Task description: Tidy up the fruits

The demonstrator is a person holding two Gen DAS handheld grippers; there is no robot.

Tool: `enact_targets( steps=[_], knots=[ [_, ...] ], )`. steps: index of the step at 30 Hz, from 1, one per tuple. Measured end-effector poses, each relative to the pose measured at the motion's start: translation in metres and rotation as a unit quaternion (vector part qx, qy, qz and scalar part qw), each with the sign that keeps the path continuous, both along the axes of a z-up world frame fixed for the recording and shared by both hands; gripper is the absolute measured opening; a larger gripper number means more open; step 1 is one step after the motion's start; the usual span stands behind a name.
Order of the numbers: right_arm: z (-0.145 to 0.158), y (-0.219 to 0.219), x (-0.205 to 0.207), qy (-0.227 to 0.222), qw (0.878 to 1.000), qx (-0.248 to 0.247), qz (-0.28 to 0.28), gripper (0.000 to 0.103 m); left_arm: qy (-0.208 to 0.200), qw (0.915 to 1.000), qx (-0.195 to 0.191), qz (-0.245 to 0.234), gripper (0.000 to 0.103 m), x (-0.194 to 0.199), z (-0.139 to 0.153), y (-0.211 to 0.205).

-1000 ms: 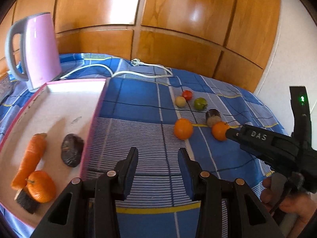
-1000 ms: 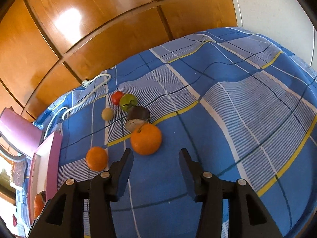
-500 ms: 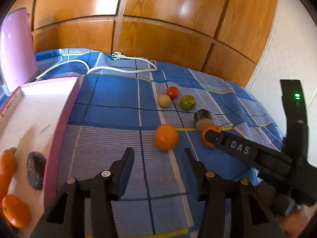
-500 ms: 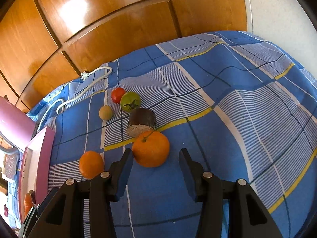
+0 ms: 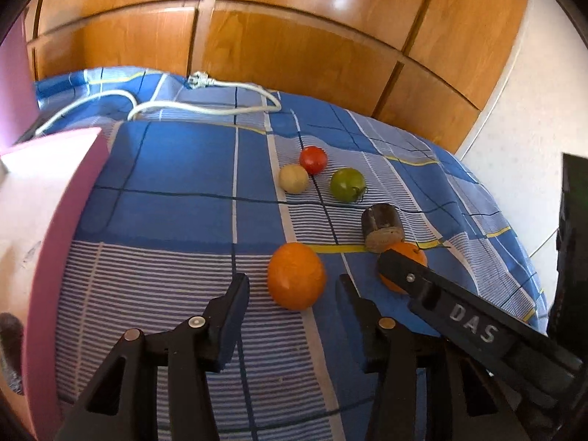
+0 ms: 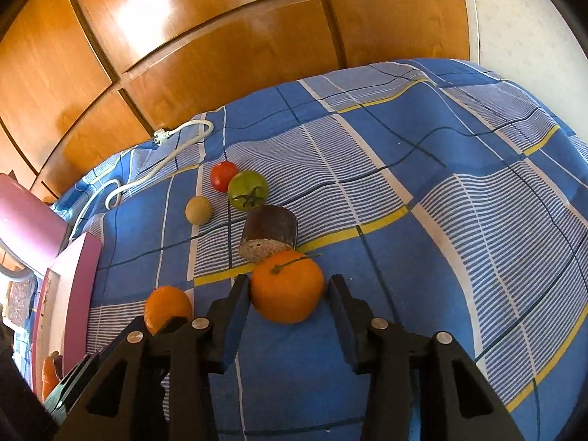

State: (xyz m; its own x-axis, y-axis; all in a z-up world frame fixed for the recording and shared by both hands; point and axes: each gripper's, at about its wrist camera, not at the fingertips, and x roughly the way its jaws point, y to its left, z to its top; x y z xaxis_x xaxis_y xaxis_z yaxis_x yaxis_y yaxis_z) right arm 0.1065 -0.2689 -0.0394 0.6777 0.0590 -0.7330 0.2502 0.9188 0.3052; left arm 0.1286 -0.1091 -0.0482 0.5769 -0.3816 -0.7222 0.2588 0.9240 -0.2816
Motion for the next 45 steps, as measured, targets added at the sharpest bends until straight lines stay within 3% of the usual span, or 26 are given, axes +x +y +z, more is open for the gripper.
enact_targets(
  steps=[6, 15, 21, 26, 32, 45],
  knots=[
    [-0.001, 0.001, 0.001, 0.001, 1.000, 0.003, 0.002, 0.043, 0.000, 1.0000, -0.002, -0.004, 0.032, 0.000, -0.001, -0.001],
    [-0.003, 0.000, -0.001, -0.003, 1.000, 0.003, 0.008, 0.043, -0.002, 0.9991, 0.007, 0.041, 0.032, -0.020, 0.000, 0.019],
    [-0.006, 0.010, -0.002, -0.007, 0.999, -0.038, 0.012, 0.043, 0.002, 0.9987, 0.007, 0.051, 0.033, -0.034, -0.003, 0.030],
    [-0.005, 0.013, -0.004, -0.003, 0.998, -0.057, 0.016, 0.040, -0.022, 0.9980, 0.038, 0.046, 0.033, -0.049, -0.002, 0.027],
    [-0.004, 0.020, -0.009, 0.000, 0.997, -0.066, 0.027, 0.039, -0.017, 0.9979, 0.013, 0.061, 0.033, -0.061, -0.002, 0.040],
    [-0.004, 0.040, -0.016, 0.015, 0.996, -0.056, 0.067, 0.039, -0.030, 0.9969, 0.019, 0.071, 0.033, -0.066, -0.004, 0.042]
  ],
)
